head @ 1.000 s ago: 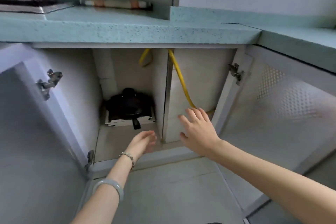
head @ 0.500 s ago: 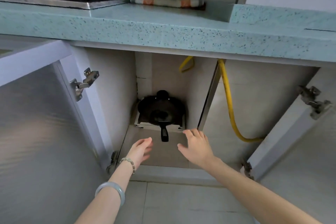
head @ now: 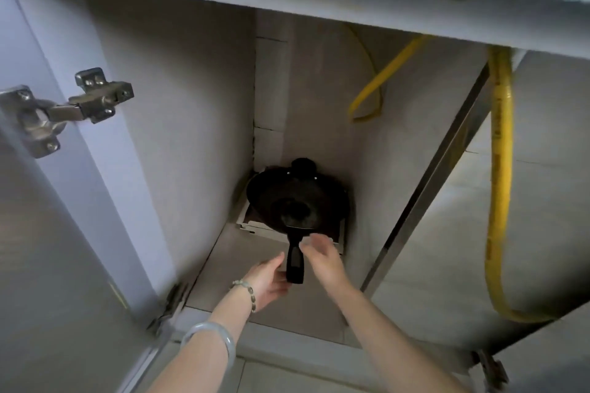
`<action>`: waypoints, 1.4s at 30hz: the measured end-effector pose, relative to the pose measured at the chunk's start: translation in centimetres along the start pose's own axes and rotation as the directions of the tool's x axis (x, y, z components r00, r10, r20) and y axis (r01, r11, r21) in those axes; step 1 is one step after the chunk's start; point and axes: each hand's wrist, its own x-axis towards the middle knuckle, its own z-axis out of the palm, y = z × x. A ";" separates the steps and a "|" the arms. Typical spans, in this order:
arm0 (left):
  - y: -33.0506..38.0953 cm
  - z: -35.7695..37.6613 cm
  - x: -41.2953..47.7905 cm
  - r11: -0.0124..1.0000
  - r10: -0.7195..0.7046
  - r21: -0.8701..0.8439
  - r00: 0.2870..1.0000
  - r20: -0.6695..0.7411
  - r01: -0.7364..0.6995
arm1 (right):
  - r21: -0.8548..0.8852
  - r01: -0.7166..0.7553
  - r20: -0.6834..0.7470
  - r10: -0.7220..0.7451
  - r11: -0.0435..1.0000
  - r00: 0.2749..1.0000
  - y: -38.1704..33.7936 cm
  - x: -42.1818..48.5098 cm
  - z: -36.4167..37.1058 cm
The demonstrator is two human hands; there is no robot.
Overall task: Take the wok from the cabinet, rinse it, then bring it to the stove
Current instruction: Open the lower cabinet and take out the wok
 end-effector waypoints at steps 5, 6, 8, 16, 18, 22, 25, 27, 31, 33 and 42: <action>0.2 1.2 3.4 0.998 0.030 -0.048 0.999 0.020 -0.029 | 0.114 -0.039 0.001 0.039 0.993 0.999 2.0 3.8 0.4; 0.3 1.5 4.0 0.999 0.018 -0.048 0.999 0.027 -0.017 | 0.126 -0.036 -0.010 0.038 0.991 0.999 2.6 4.3 0.5; 0.5 2.3 4.6 0.994 -0.035 -0.098 0.997 0.062 0.041 | 0.145 -0.036 -0.017 0.038 0.989 0.999 3.5 4.8 0.3; 0.3 3.0 4.3 0.995 -0.062 -0.085 0.997 -0.035 0.059 | 0.126 -0.079 -0.024 0.082 0.989 0.996 6.0 6.2 0.0; 0.2 2.4 3.3 0.990 -0.065 -0.124 0.998 0.001 0.064 | 0.166 -0.139 -0.011 0.143 0.976 0.990 6.5 6.3 0.7; -1.3 1.9 2.0 0.999 -0.032 -0.033 0.999 -0.024 0.031 | 0.286 -0.322 0.155 0.288 0.902 0.945 7.0 6.0 2.5; -2.4 1.7 2.1 0.997 0.041 0.067 0.994 -0.100 -0.035 | 0.335 -0.400 0.345 0.285 0.853 0.894 6.6 5.8 3.7; -2.9 1.4 2.1 0.989 0.087 0.130 0.989 -0.123 -0.071 | 0.348 -0.438 0.440 0.268 0.829 0.857 6.0 5.6 4.3; -4.1 0.6 1.8 0.976 0.145 0.182 0.982 -0.122 -0.122 | 0.401 -0.497 0.468 0.295 0.769 0.833 5.5 5.4 5.1; -4.5 0.3 1.5 0.978 0.155 0.157 0.982 -0.111 -0.137 | 0.373 -0.505 0.458 0.319 0.778 0.830 5.5 5.2 5.3; -5.1 0.4 -2.0 0.988 0.156 0.017 0.985 -0.069 -0.155 | 0.232 -0.448 0.501 0.288 0.863 0.816 3.4 3.0 3.7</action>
